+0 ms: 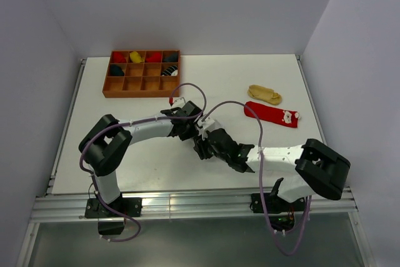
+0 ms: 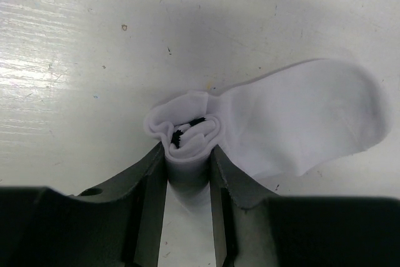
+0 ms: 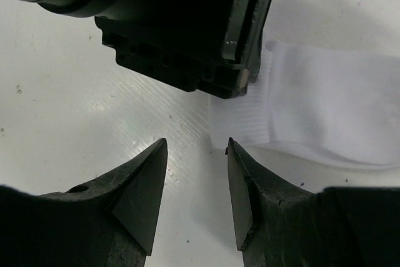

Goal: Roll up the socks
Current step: Roll the sock at the center of the board.

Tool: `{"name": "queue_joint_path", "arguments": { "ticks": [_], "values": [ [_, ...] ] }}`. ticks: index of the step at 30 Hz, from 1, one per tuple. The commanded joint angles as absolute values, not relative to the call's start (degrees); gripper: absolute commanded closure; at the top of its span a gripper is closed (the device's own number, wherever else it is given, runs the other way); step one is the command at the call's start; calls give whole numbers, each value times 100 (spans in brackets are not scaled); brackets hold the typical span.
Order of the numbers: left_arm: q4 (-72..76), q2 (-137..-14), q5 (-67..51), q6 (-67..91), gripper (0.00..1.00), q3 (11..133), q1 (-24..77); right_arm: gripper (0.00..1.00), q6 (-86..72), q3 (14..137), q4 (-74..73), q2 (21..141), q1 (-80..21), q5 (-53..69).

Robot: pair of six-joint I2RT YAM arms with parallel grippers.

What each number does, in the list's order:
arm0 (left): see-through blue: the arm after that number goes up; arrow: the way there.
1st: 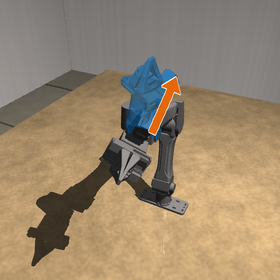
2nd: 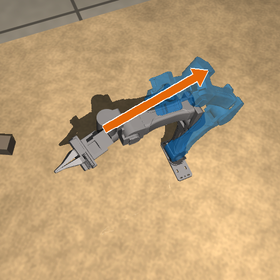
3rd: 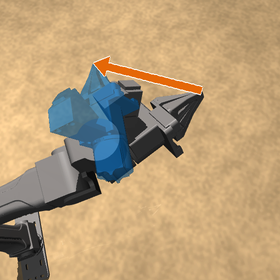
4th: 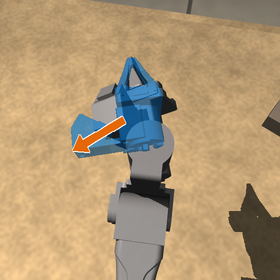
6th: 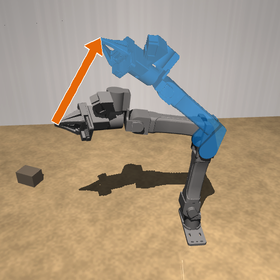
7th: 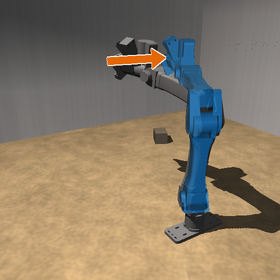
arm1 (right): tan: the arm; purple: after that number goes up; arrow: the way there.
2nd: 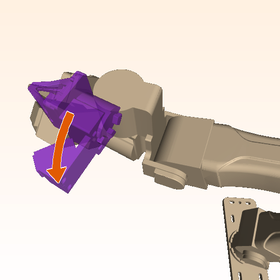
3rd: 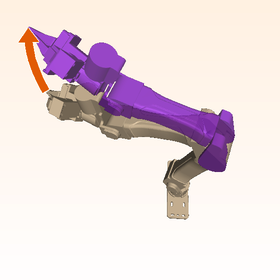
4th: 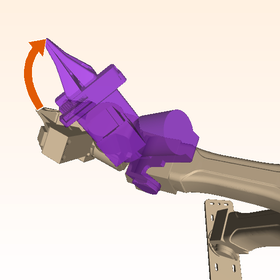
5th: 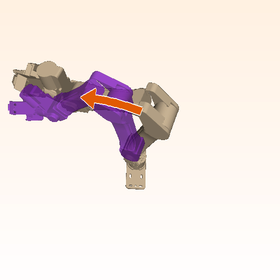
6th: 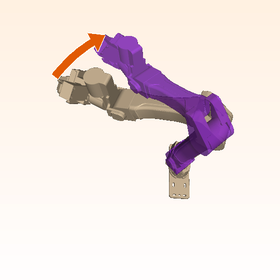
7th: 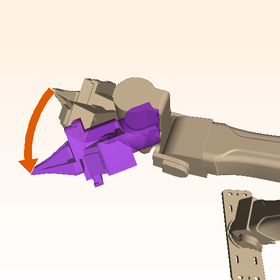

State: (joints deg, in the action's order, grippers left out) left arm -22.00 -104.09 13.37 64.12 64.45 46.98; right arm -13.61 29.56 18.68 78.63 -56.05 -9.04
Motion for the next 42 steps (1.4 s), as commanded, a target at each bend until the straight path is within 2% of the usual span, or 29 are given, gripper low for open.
{"name": "queue_joint_path", "arguments": {
  "ticks": [1,21,24,25,27,28,29,30,36,42],
  "values": [
    [-2637,-10731,1160,6249,65,6425,4764,49,-1055,2988,2513,8094,-5678,-1222],
    [-2628,-10714,949,6179,66,6469,4772,50,-923,3445,2329,9324,-5809,-1845],
    [-2593,-10670,888,6205,65,6469,4764,55,-984,3524,2189,9492,-5836,-1924],
    [-2575,-10635,879,6205,65,6451,4772,66,-1019,3533,2145,9527,-5836,-1942],
    [-2575,-10574,914,6249,63,6434,4755,80,-1055,3516,2075,9545,-5836,-1942],
    [-2566,-10486,931,6293,61,6390,4746,92,-1124,3516,2039,9536,-5836,-1951],
    [-2558,-10424,949,6328,59,6355,4737,97,-1160,3498,1978,9501,-5827,-1951],
    [-2549,-10363,967,6363,52,6311,4685,100,-1178,3481,1934,9475,-5818,-1925],
    [-2355,-9686,756,6110,43,6152,4106,100,-1213,3402,1723,9246,-5792,-1600],
    [-2592,-9904,308,4565,41,7108,3718,100,-1143,3331,1845,9202,-5783,-1442]
  ]
}}
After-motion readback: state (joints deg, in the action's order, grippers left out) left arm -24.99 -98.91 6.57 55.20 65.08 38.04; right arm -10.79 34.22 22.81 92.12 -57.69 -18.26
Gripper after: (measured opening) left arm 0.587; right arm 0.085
